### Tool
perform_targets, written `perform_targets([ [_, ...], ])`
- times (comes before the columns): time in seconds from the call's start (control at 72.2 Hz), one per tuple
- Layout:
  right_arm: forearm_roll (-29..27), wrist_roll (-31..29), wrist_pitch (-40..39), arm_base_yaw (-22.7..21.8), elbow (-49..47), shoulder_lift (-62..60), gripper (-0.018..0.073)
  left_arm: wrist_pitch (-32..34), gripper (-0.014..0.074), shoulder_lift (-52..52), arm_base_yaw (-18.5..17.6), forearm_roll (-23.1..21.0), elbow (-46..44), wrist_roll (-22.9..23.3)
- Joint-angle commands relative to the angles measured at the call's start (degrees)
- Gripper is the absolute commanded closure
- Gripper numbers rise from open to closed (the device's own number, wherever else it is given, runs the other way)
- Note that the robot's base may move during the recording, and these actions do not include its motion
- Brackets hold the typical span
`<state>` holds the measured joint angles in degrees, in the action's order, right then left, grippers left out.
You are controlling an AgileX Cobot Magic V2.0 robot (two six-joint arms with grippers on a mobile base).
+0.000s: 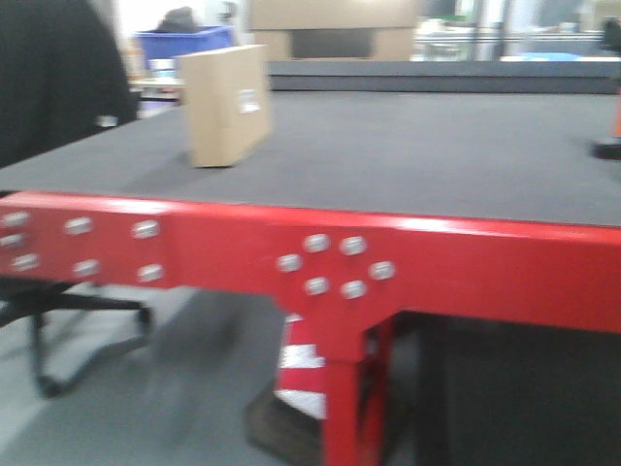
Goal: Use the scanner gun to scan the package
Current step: 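Drive up to the dark table edge facing the box and scanner, then lower the left gripper over the long narrow cardboard box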
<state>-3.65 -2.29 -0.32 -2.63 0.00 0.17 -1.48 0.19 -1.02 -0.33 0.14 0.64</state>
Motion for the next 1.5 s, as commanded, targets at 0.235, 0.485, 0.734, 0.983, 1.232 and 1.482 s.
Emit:
perform_targets([
  [0.235,-0.1,-0.3,-1.0,0.0,0.0,-0.2,0.0728,0.8,0.0708,-0.2,-0.2,0.0,-0.1,0.1],
  [0.485,-0.1,-0.3,-1.0,0.0,0.0,-0.2,0.0728,0.8,0.0708,-0.2,-0.2,0.0,-0.1,0.1],
  [0.734,-0.1,-0.3,-1.0,0.0,0.0,-0.2,0.0728,0.8,0.0708,-0.2,-0.2,0.0,-0.1,0.1],
  [0.983,-0.1,-0.3,-1.0,0.0,0.0,-0.2,0.0728,0.8,0.0708,-0.2,-0.2,0.0,-0.1,0.1],
  [1.232,-0.1,-0.3,-1.0,0.0,0.0,-0.2,0.0728,0.8,0.0708,-0.2,-0.2,0.0,-0.1,0.1],
  [1.482,-0.1,-0.3,-1.0,0.0,0.0,-0.2,0.0728,0.8,0.0708,-0.2,-0.2,0.0,-0.1,0.1],
])
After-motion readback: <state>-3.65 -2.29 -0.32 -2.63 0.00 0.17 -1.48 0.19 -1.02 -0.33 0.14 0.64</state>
